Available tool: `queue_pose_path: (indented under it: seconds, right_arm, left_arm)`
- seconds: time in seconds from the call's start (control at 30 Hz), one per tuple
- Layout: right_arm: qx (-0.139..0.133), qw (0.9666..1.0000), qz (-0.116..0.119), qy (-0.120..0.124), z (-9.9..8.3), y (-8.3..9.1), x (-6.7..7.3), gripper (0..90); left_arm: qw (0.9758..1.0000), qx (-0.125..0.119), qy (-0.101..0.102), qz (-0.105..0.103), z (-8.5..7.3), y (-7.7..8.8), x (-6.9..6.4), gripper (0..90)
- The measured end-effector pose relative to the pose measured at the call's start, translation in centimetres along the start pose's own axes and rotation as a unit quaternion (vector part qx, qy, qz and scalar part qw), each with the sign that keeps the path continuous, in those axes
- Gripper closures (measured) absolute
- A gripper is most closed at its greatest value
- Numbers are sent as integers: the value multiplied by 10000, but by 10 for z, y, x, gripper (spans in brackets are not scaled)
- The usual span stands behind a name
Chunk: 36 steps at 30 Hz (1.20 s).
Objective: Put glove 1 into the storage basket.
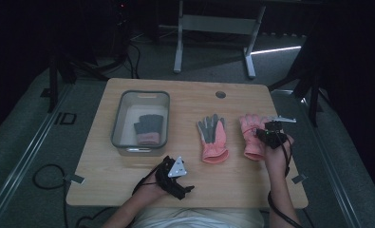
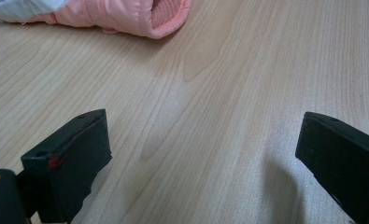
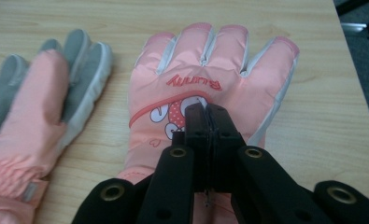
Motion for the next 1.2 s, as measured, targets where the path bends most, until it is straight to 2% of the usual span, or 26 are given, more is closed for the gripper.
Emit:
queue_pose_path:
  seconds: [0.13,0.33,0.5,0.6,0.67,0.83,0.9,0.97,1.0,1.1,1.2]
  right_arm:
    - [151,9999,-22,15,-7,-13,0,883]
    - [273,9996,75,56,-15,-32,-1,850]
    - [308,9993,153,151,-20,-37,-3,802]
    - [295,9984,166,446,-15,-30,-3,731]
    - [194,9971,315,668,-12,-24,0,679]
    - [95,9950,422,901,-5,-15,1,618]
    - [204,9934,427,1047,-7,-18,1,589]
    - [382,9914,379,1192,-12,-25,-1,597]
    - [469,9904,336,1260,-15,-28,-2,631]
    - [526,9908,302,1208,-20,-34,-3,684]
    - [525,9937,335,934,-23,-38,-5,783]
  left_arm:
    - [10000,6,18,-29,0,0,1,28]
    - [10000,22,0,-30,0,0,0,28]
    - [10000,22,6,-30,0,0,0,28]
    - [10000,27,12,-41,-1,0,0,29]
    - [10000,60,21,-60,-1,0,-1,29]
    - [10000,72,10,-60,-1,-1,-1,29]
    - [10000,68,-10,-57,-1,0,-1,29]
    - [10000,73,-18,-60,-1,-1,-1,29]
    - [9999,78,-32,-64,-1,-1,-1,29]
    - [9999,70,-26,-70,-1,0,-1,29]
    - [9999,71,-47,-57,-1,-1,-1,29]
Point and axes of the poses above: each handheld gripper's, and its own axes: y roughly backward along the jaws, z roughly out of its top, x roughly to its left, the point moved 9 cm from there along -y, roughly forward along the jaws, and after that the axes turned 2 degrees about z, right-handed, at the moved point
